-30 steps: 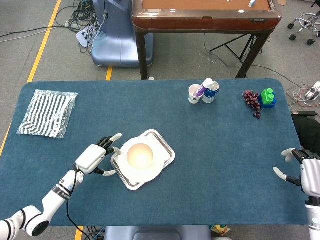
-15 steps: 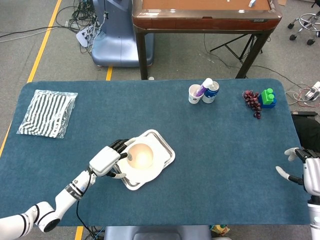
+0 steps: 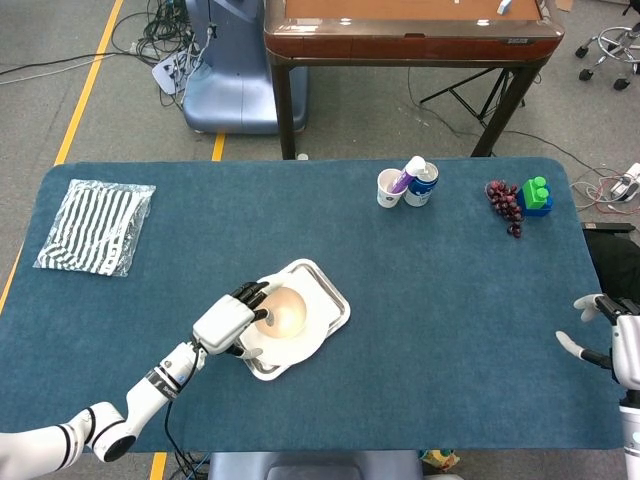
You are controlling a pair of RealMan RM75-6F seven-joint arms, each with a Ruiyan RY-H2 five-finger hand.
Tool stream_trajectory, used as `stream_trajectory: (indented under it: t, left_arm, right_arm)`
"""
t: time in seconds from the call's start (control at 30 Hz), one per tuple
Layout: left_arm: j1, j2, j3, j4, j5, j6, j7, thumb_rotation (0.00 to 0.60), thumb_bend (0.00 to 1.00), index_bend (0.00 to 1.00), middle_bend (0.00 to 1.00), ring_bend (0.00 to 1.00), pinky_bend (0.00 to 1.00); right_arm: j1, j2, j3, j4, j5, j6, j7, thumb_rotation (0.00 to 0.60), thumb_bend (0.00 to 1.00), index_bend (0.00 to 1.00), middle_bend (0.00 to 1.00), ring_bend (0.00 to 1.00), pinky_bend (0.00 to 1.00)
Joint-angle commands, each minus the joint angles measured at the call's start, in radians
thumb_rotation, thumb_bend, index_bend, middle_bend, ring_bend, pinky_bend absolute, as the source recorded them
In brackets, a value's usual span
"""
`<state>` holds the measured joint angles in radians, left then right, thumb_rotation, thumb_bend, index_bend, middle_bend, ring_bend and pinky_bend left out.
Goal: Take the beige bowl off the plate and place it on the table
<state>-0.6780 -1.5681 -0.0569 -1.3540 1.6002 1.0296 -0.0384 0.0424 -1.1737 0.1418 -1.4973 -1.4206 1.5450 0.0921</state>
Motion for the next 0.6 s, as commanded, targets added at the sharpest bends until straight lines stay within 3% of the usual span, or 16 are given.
stream_trajectory:
  t: [0.03,0.6]
  left_arm:
    - [-0.005,-0.015,0.0,0.013,-0.006,0.0,0.015,0.6,0.14,0.44,0.0,0.0,0.07]
    - [-0.013,-0.09,0.001,0.081,-0.011,0.044,0.075,0.6,0.14,0.5,0.0,0.0,0.07]
  right_arm:
    - [0.0,0.0,0.001,0.001,0.001,-0.001,0.001,0.6,0.0,0.47,0.56,0.43,0.44]
    - [-0.001,0.001,0.004,0.005,0.003,-0.003,0.011,0.6,0.0,0.47,0.56,0.43,0.44]
